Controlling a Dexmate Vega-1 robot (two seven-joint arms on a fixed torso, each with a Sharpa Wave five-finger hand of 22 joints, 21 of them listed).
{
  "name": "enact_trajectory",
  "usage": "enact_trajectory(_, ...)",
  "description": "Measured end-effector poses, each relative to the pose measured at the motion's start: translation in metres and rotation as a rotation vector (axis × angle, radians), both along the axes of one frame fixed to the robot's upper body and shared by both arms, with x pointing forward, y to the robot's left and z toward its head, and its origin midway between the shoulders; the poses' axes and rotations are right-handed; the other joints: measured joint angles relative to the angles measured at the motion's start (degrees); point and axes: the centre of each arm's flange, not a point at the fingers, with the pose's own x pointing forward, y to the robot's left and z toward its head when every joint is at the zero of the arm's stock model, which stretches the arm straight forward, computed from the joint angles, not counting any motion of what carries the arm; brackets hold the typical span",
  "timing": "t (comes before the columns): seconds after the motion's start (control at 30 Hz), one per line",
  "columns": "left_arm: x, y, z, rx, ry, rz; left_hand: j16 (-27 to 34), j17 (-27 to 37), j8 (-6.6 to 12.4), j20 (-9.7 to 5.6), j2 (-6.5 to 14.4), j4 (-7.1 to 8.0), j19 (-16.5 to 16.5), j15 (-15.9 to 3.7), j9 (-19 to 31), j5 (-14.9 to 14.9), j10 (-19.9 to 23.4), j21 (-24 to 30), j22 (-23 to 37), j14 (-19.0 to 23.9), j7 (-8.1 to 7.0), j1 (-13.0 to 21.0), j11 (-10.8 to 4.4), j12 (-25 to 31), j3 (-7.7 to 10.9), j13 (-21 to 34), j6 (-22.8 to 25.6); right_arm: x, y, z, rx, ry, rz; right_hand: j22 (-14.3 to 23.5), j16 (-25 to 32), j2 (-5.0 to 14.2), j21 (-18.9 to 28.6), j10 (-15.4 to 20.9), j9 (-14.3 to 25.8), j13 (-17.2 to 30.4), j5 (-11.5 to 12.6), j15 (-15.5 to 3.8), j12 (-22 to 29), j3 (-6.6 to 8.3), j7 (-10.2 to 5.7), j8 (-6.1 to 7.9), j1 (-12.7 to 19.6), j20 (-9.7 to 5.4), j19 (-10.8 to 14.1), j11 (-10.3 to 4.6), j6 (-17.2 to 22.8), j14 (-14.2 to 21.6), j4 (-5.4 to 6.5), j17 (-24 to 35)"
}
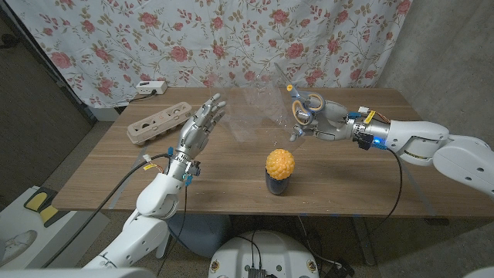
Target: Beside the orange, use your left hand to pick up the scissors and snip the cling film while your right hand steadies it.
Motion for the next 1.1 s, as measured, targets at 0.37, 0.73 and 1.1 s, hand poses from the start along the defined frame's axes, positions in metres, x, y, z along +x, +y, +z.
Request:
enact_trajectory(0.37,0.0,0.0,-0.002,-0.008,0.003,-0.006,0.0,-0.3,0.0,0.0,0.0,0.0,0.0,0.0,0.0,0.0,0.3,0.0,0.0,0.0,-0.29,0.0,0.32,0.0,0.0,0.0,0.3,0.002,-0.007,-0.005,0.015,0.019,-0.054,-0.3,0.0,0.35,0.9,-0.2,-0.1,-0.4,0.4,-0.3,1.1,-1.03,0.24,4.17,-2.6,-0.22,0.2,-0.22,-1.2,0.3,1.03,1.5)
enact_trajectory(0.73,-0.007,0.016,-0.006,-0.037,-0.01,0.024,0.0,-0.3,0.0,0.0,0.0,0.25,0.0,0.0,0.0,0.2,0.3,0.0,0.0,0.0,-0.29,0.0,0.32,0.0,-0.25,0.3,0.3,0.008,-0.021,-0.01,0.008,0.024,-0.176,-0.5,0.0,-0.21,2.0,-0.1,-0.7,-1.4,0.8,-0.49,1.0,-1.74,0.05,6.09,-3.7,-0.52,1.3,-0.08,-1.6,1.3,1.75,2.2)
enact_trajectory(1.1,-0.015,0.024,-0.013,-0.052,-0.011,0.047,0.0,-0.3,0.0,0.0,0.0,0.25,0.0,0.0,0.0,0.2,0.3,0.0,0.0,0.0,-0.29,0.0,0.31,-0.5,-0.24,0.3,0.3,0.009,-0.027,-0.012,-0.037,0.021,-0.255,-0.8,0.0,-0.26,3.2,2.3,-1.2,-0.8,1.3,-1.52,1.8,-3.01,1.21,8.06,-6.3,-0.01,2.9,0.92,-1.0,3.8,3.01,2.6)
